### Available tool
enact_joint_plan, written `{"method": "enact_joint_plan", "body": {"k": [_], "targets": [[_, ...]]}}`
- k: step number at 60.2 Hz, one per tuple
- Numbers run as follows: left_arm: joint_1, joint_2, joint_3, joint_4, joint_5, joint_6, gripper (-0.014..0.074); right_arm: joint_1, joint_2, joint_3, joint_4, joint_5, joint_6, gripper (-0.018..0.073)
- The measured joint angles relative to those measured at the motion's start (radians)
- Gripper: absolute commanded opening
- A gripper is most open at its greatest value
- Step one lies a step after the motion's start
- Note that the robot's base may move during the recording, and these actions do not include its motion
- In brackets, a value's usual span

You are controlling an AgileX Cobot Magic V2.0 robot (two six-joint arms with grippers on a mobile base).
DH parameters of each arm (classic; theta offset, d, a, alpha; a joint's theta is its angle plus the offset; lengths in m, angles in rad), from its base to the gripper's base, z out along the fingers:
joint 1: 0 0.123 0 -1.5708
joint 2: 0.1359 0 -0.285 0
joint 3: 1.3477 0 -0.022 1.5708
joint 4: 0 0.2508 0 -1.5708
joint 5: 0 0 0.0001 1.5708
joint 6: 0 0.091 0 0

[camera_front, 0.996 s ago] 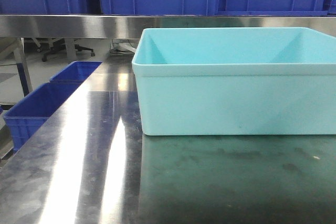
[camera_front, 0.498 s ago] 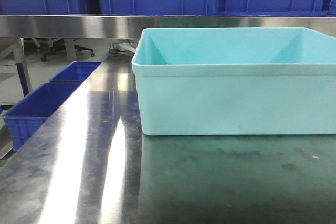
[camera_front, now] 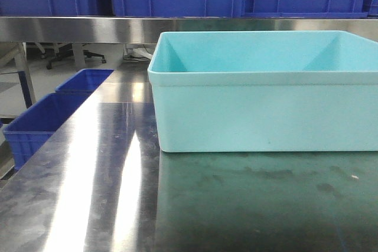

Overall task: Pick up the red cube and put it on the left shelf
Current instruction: 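Move the right gripper over the teal bin toward the red cube, then lower the open right gripper around the red cube in the bin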

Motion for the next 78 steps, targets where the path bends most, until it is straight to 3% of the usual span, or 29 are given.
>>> {"method": "enact_joint_plan", "body": {"k": [7,17,22,38,78], "targets": [[0.000,0.000,0.000,0.000,0.000,0.000,0.0102,0.058,0.112,-0.084,0.003,0.044,0.000,0.0119],[0.000,0.000,0.000,0.000,0.000,0.000,0.0102,0.123,0.267,-0.227,0.004,0.112,0.000,0.0494],[0.000,0.000,0.000,0.000,0.000,0.000,0.0102,0.144,0.348,-0.319,0.004,0.170,0.000,0.0586],[0.000,0.000,0.000,0.000,0.000,0.000,0.0102,0.157,0.573,-0.535,0.004,0.389,0.000,0.0539],[0.000,0.000,0.000,0.000,0.000,0.000,0.0102,0.204,0.725,-0.578,0.004,0.489,0.000,0.0540]]}}
